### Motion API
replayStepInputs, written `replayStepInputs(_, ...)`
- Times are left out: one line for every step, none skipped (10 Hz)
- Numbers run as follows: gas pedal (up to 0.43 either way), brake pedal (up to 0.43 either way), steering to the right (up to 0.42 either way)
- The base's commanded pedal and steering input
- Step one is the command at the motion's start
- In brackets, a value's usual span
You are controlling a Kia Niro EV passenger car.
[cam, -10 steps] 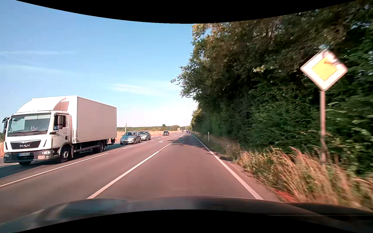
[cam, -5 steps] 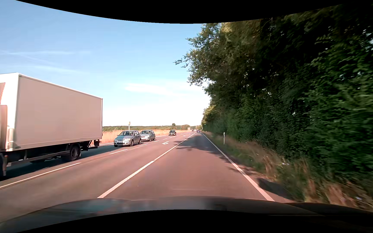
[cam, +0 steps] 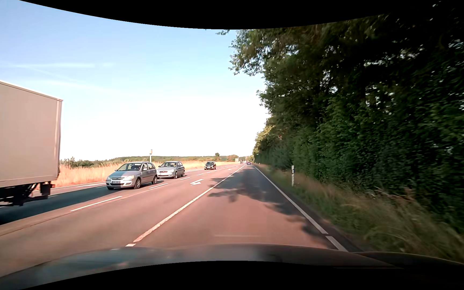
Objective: Follow the waypoints while adhering to traffic rules and regulations
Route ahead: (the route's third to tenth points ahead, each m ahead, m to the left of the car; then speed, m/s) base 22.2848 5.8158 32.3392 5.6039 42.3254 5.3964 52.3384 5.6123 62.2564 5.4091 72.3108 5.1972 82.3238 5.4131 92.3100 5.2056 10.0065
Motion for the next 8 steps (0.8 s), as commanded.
replayStepInputs(0.228,0.0,-0.005)
replayStepInputs(0.228,0.0,-0.005)
replayStepInputs(0.24,0.0,-0.005)
replayStepInputs(0.248,0.0,-0.005)
replayStepInputs(0.248,0.0,-0.005)
replayStepInputs(0.26,0.0,-0.005)
replayStepInputs(0.268,0.0,-0.005)
replayStepInputs(0.268,0.0,-0.005)
